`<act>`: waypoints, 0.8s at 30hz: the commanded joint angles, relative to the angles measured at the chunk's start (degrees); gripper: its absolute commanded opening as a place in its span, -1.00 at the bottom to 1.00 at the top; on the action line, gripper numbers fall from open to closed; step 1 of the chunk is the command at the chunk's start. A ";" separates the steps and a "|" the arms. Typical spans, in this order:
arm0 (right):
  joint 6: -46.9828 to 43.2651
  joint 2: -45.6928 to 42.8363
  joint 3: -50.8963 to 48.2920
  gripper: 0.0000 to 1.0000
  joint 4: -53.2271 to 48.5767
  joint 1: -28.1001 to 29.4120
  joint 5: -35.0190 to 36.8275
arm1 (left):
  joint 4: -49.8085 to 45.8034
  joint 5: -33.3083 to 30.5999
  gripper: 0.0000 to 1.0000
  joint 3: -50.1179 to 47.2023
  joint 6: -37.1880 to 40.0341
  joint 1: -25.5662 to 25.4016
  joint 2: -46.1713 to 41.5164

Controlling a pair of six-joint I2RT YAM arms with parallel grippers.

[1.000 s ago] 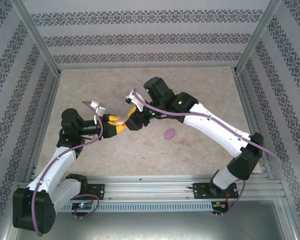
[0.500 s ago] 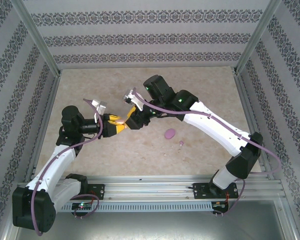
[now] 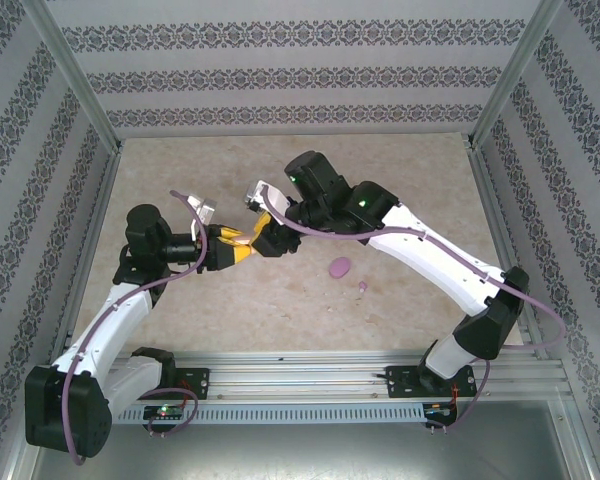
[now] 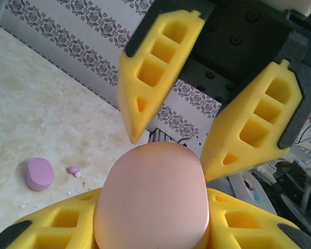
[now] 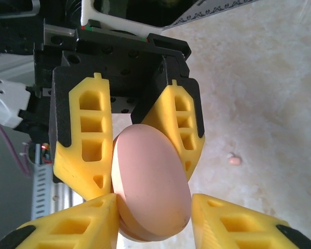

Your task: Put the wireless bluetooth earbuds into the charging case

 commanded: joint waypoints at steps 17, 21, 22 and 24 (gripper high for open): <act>-9.19 -1.67 -2.00 -0.39 -0.77 2.34 16.32 | -7.13 7.24 -0.23 6.91 12.33 -2.47 -1.38; -7.93 -0.42 -0.95 -0.37 -0.62 1.94 14.72 | -7.59 7.09 -0.22 7.04 12.95 -2.58 -1.72; -7.55 0.06 -0.34 -0.38 -0.96 1.82 13.91 | -7.61 7.03 -0.22 6.87 13.09 -2.73 -1.86; -6.84 0.87 0.54 -0.41 -1.19 1.40 12.77 | -7.69 7.06 -0.21 6.68 13.16 -2.85 -2.02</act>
